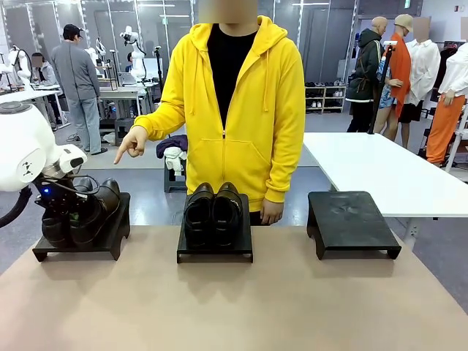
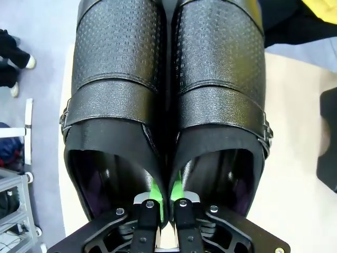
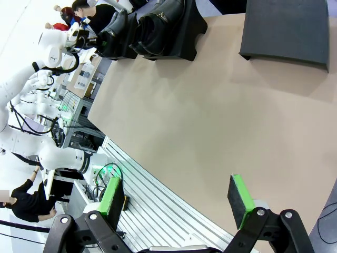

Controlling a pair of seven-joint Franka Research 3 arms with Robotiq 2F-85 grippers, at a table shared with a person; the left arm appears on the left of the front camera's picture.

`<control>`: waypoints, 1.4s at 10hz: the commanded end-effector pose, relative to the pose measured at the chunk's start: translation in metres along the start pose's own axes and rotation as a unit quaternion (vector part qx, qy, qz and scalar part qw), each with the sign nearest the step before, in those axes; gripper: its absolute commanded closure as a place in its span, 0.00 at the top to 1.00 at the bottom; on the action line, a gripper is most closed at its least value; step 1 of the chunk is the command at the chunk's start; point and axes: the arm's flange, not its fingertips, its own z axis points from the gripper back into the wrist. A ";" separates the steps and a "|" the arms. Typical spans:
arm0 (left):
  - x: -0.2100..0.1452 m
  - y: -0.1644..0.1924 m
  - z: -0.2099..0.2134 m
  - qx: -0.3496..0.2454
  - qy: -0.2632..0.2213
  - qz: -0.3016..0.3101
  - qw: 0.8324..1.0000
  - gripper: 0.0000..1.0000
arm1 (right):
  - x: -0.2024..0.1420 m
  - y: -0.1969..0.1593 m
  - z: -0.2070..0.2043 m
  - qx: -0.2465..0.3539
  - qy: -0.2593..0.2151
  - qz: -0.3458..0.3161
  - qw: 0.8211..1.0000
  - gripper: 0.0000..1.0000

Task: Place the shoes on the stand as instructed by the person.
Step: Pick up another pair of Shoes and place it on the Shoes Stand indicated by the person.

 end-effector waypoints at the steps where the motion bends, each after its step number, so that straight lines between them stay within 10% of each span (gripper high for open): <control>1: 0.003 -0.003 -0.007 0.003 -0.029 0.009 1.000 0.07 | 0.000 0.000 0.001 0.007 -0.006 0.007 1.000 1.00; 12: 0.001 0.003 -0.024 -0.003 -0.043 0.044 0.998 0.07 | 0.000 0.000 0.001 0.007 -0.006 0.007 1.000 1.00; 14: 0.000 0.002 -0.020 -0.003 -0.043 0.037 0.998 0.35 | 0.000 0.000 0.001 0.007 -0.006 0.007 1.000 1.00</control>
